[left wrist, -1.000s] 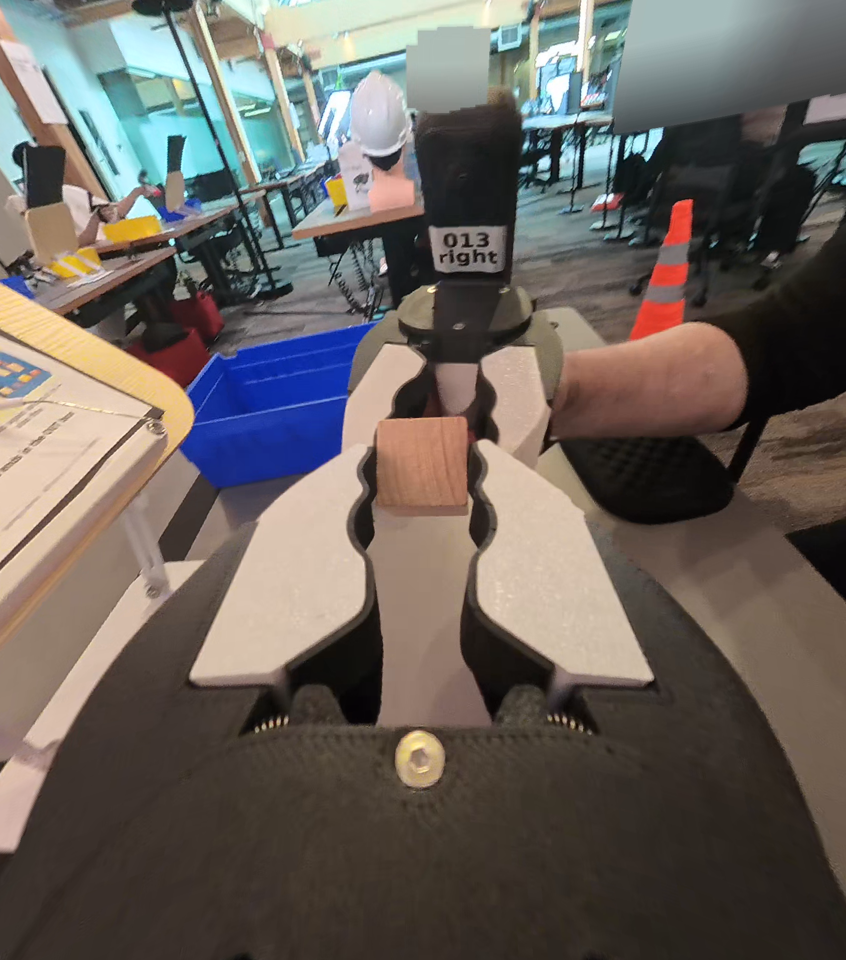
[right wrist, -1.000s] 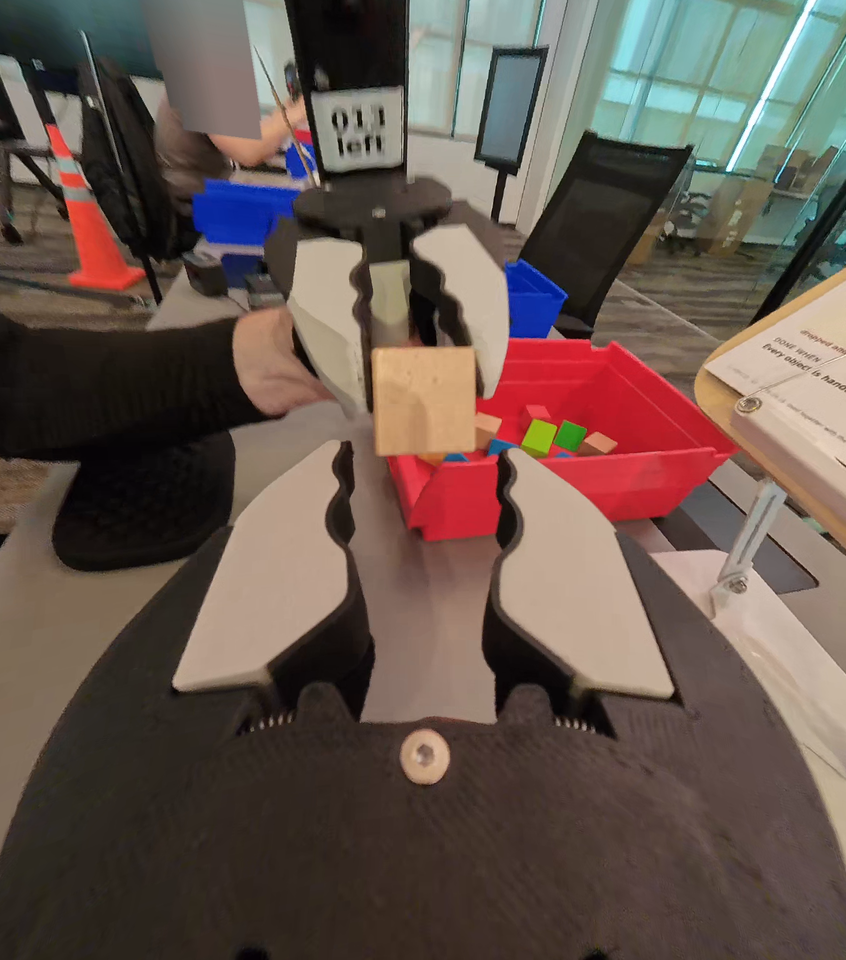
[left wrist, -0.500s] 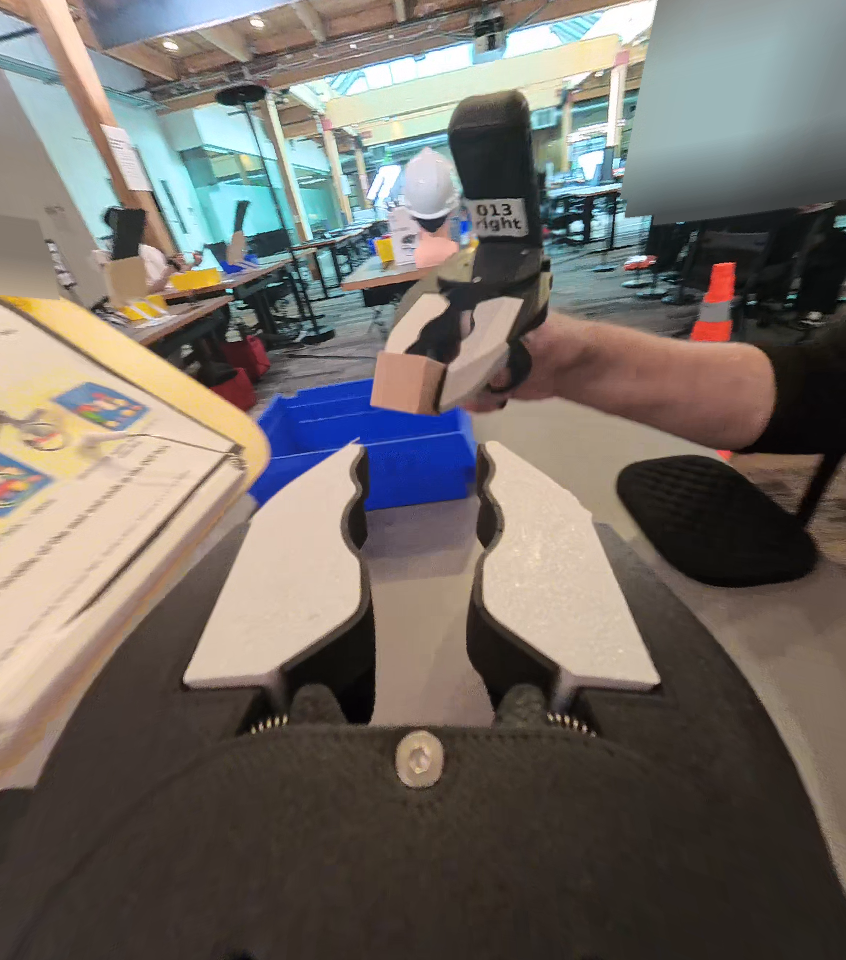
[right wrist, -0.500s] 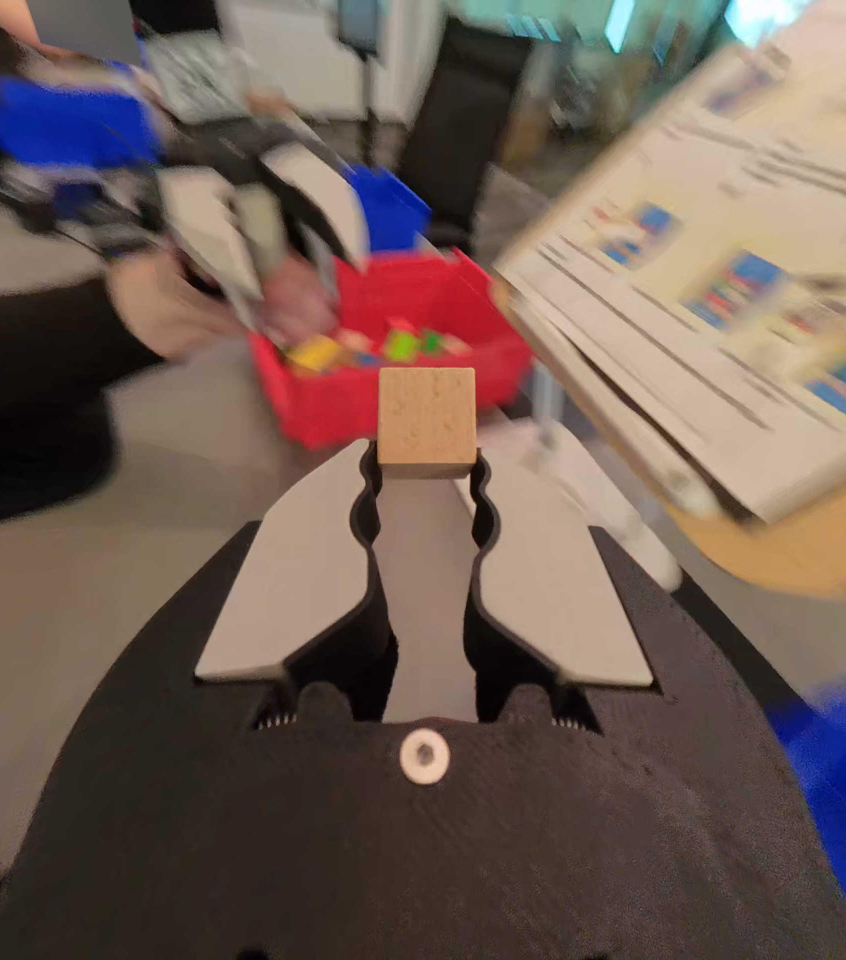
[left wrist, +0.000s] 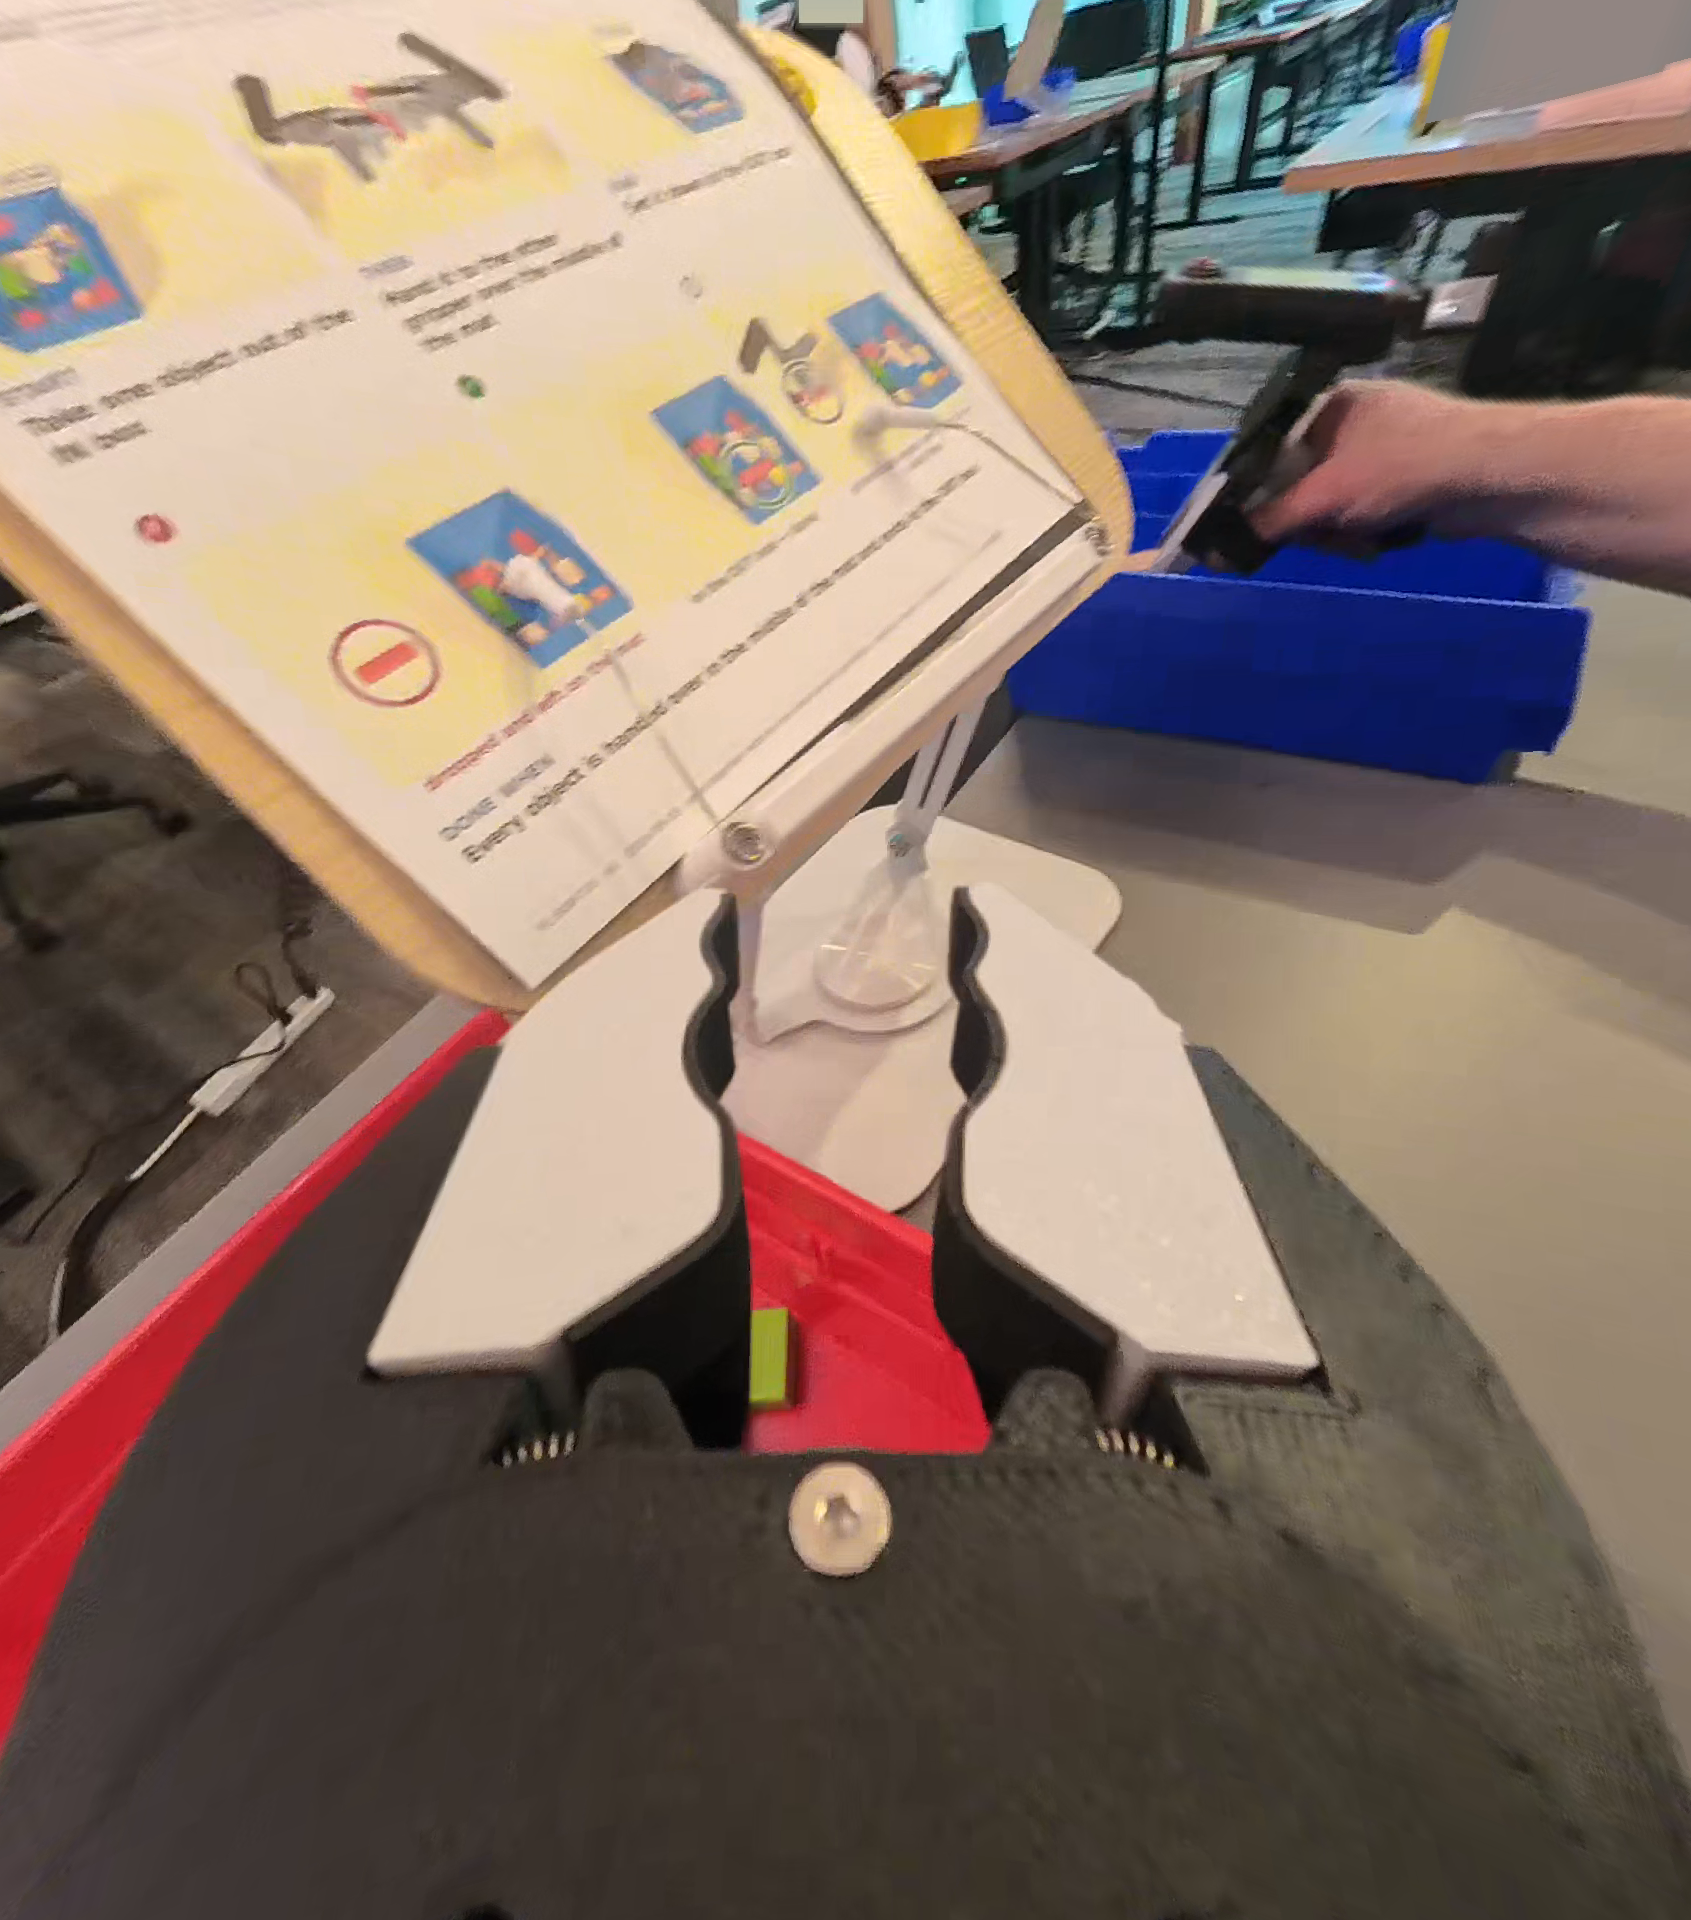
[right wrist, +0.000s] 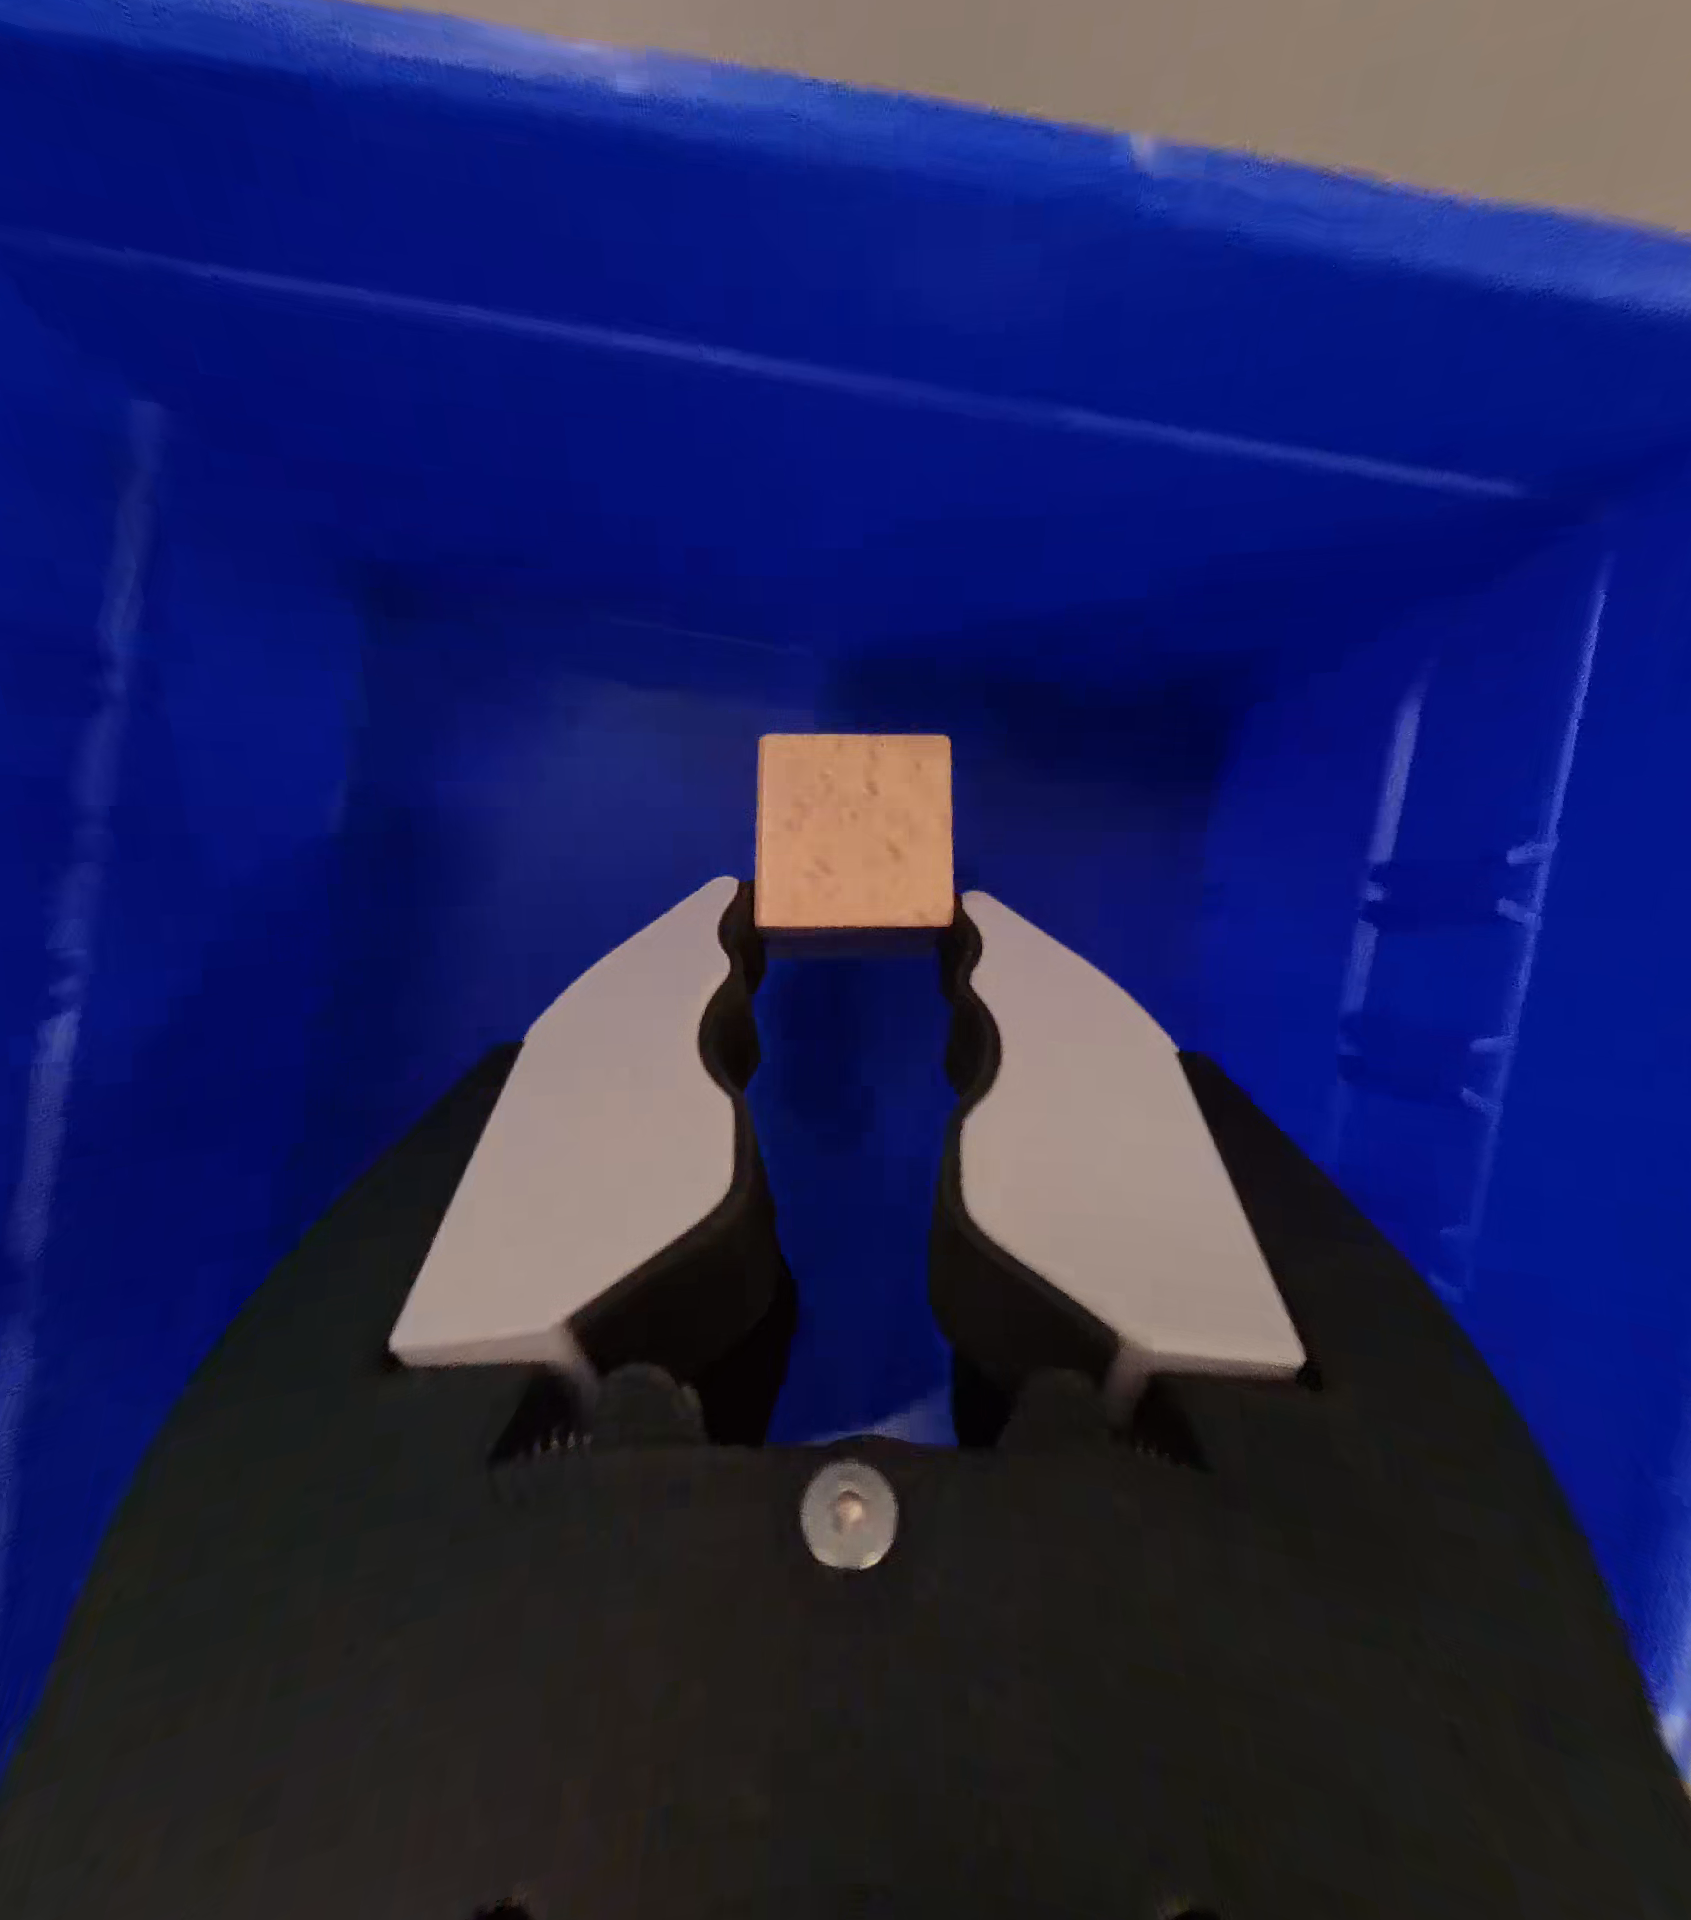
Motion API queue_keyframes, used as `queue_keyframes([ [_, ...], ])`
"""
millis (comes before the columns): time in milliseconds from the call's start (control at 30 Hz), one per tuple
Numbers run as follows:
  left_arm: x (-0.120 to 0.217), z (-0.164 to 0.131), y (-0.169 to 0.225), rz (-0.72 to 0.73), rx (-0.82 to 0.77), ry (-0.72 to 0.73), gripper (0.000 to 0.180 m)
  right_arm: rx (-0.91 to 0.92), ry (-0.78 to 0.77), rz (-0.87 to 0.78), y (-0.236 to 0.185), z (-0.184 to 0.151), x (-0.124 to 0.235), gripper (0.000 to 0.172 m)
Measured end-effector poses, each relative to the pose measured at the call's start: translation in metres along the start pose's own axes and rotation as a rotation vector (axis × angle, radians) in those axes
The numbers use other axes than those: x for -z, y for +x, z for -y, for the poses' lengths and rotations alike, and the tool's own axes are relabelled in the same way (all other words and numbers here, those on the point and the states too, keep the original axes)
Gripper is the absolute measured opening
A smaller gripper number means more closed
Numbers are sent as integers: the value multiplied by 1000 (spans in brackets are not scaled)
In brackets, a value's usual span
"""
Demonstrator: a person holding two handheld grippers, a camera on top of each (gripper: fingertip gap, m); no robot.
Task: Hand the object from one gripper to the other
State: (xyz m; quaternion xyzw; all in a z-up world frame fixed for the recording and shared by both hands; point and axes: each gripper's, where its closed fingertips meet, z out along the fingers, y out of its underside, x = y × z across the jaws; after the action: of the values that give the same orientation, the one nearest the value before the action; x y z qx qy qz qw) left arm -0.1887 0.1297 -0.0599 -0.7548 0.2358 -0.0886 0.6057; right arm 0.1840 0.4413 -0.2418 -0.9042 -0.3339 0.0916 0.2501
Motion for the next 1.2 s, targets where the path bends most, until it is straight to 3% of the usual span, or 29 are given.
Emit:
queue_keyframes([
  [133,1,3,-2,22,17,-11,37,-34,-39,-86,14,-10,-9,32],
  [333,9,-26,-11,105,-4,-235,43,-69,-54,-57,8,-23,-7,36],
  [400,22,-43,-11,88,6,-348,44,-46,-53,-73,3,-28,5,53],
  [500,41,-69,-13,89,-21,-465,46,11,0,-88,-11,-31,35,61],
  [600,45,-109,-27,105,-4,-626,49,63,96,-64,-37,-28,71,58],
  [700,45,-152,-16,15,44,-806,53,103,156,-36,-61,-28,98,58],
  [800,48,-174,6,-106,40,-906,58,156,203,-21,-82,-26,114,55],
  [967,49,-197,19,-185,-23,-986,79,206,224,30,-109,-25,119,54],
  [1200,46,-203,18,-201,13,-974,76,279,234,60,-132,-27,120,53],
])
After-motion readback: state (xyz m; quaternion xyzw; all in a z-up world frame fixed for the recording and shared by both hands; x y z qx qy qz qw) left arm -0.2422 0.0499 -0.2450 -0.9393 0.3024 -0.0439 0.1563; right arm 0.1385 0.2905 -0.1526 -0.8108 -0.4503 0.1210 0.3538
